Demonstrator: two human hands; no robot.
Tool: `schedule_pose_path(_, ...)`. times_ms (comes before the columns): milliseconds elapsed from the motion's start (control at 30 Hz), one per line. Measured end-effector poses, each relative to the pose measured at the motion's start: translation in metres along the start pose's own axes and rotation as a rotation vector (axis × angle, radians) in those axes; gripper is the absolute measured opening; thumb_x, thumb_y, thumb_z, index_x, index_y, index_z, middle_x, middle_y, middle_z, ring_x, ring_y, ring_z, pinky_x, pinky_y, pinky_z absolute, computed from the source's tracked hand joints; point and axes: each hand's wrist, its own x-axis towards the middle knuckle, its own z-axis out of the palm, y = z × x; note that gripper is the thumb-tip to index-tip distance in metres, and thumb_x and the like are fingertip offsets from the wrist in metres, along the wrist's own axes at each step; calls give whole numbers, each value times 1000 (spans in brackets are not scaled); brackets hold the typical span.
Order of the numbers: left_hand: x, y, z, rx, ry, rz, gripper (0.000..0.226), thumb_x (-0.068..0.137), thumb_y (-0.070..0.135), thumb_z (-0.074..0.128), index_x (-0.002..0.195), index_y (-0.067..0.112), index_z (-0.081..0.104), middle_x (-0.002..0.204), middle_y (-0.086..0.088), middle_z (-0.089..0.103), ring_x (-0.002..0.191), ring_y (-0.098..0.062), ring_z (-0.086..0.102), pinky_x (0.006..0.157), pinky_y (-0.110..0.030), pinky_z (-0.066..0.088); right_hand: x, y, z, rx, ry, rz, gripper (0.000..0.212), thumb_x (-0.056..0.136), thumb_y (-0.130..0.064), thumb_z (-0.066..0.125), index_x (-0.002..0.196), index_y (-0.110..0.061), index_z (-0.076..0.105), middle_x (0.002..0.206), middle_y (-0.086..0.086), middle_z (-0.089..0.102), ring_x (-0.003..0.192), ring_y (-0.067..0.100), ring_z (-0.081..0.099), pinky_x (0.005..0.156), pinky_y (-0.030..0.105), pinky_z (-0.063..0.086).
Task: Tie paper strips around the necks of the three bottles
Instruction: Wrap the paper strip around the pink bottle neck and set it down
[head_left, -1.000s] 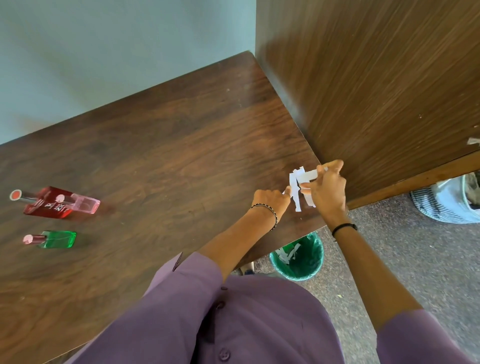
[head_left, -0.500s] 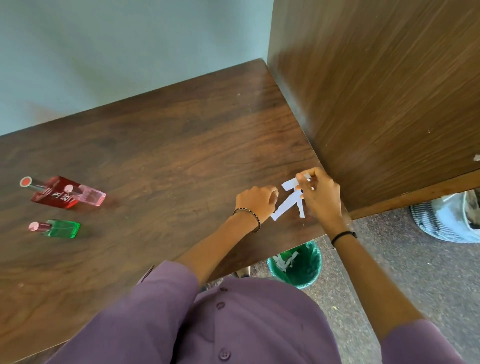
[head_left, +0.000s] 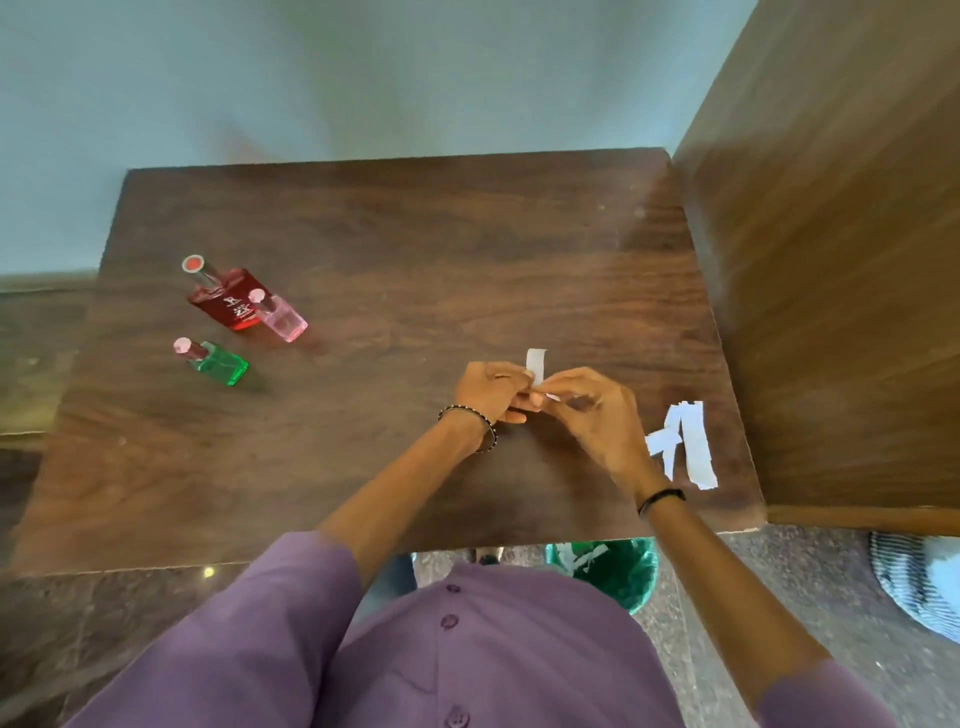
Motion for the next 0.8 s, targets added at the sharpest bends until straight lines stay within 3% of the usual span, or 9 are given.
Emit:
schedule_pose_path(200,3,-5,-57,-160,154,-21,6,97,6,60,96,3,65,74,-8,65,47,-5,67,48,-20,57,26,-29,42,-98,-170,-97,12,84,-12,80,91,-21,83,98,-7,74,88,7,69,74,17,54)
schedule_pose_path(400,14,-12,-110,-218,283,-20,6,96,4,60,93,2,65,75,-11,64,63,-19,62,51,-21,58,59,-61,87,-221,-282,-149,17,88,-8,73,94,-21,80,97,-6,73,87,10,66,73,11,48)
schedule_pose_path(533,21,-15,-138,-227,338,-11,5,93,0,62,96,3,62,78,-12,66,63,-21,63,50,-20,57,83,-83,122,-228,-302,-170,14,90,-8,71,96,-17,79,97,-7,73,79,-5,61,71,2,42)
schedule_pose_path(667,27,-19,-159,-252,423,2,29,87,-5,64,89,17,46,90,-14,63,69,-30,68,48,-27,55,110,-105,160,-179,-354,-172,12,90,-13,70,98,-17,76,94,-13,72,80,-7,63,71,6,45)
schedule_pose_path(800,34,-29,-179,-183,363,54,13,88,-8,58,97,1,59,92,-20,72,66,-26,74,58,-32,58,130,-125,202,-158,-429,-174,23,87,-25,74,110,-21,71,104,-11,73,91,5,67,82,23,54)
